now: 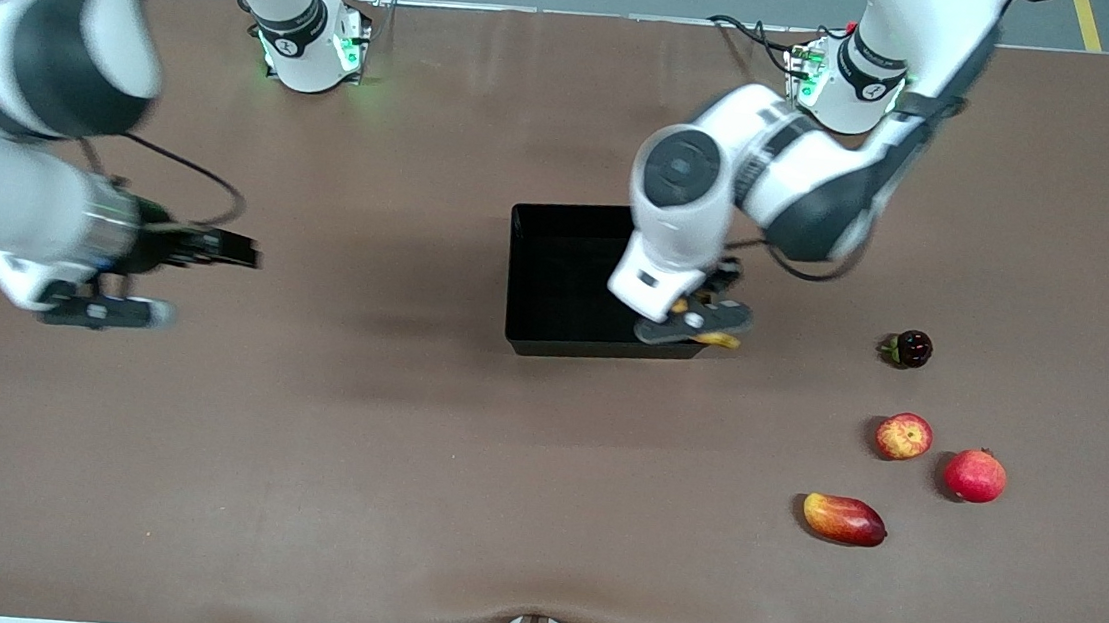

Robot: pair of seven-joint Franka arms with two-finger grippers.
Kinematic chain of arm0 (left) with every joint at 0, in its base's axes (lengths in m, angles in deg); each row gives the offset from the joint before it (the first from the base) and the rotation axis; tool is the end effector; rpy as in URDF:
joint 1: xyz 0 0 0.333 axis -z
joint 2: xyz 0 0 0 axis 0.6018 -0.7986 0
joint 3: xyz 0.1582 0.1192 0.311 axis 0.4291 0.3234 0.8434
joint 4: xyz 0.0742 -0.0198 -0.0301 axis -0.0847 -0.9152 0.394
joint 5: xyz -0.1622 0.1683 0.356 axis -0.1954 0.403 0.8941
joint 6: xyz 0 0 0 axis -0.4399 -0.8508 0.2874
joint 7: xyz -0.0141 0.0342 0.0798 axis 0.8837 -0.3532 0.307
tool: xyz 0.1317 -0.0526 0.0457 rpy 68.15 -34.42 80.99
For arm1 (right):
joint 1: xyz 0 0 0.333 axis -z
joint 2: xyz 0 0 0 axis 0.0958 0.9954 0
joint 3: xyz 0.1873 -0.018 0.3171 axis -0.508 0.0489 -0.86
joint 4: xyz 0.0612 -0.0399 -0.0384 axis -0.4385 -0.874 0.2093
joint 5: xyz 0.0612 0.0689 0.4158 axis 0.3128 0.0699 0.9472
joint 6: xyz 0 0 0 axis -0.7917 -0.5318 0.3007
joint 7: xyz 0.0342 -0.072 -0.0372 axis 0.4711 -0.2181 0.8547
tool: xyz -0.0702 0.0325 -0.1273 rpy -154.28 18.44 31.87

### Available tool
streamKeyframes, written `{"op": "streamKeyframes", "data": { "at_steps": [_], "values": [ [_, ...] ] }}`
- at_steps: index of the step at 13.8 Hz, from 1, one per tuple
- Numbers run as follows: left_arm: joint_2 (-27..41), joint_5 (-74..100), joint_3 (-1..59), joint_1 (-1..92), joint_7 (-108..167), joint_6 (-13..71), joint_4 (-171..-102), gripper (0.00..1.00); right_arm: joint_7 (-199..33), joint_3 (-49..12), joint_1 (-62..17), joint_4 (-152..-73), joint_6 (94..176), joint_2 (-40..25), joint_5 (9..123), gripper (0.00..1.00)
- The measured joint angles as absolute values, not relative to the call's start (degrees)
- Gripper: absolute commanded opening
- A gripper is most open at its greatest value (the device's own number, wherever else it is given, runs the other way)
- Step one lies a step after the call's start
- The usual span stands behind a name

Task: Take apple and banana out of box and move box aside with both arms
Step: 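Lift the banana with the left gripper while the right gripper reaches the tray, then carry the banana toward the fruits while the right gripper grips the tray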

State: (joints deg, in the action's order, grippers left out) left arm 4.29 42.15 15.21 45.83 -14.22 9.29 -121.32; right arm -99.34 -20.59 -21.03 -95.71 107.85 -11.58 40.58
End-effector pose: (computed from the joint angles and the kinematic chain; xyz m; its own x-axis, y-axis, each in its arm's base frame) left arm 0.6022 -0.3778 0.4060 0.9909 0.1198 -0.0608 0.1049 -0.9727 -0.2068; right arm 0.6562 0.1755 0.4957 0.9688 0.0095 -0.2476 -0.0237 -0.9911 -0.1309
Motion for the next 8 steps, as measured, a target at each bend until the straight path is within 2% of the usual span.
{"op": "streamKeyframes", "data": {
  "at_steps": [4, 8],
  "values": [
    [5.17, 42.61, 15.23, 37.96, 1.2, 8.99, -125.67, 0.0, -105.13, -20.77, -33.43, -103.05, 122.68, -7.39, 43.55, 1.0],
    [5.1, 45.44, 15.31, 32.09, 13.25, 11.94, -130.16, 0.0, -108.62, -20.75, -40.27, -107.76, 134.31, -2.42, 45.06, 1.0]
  ]
}}
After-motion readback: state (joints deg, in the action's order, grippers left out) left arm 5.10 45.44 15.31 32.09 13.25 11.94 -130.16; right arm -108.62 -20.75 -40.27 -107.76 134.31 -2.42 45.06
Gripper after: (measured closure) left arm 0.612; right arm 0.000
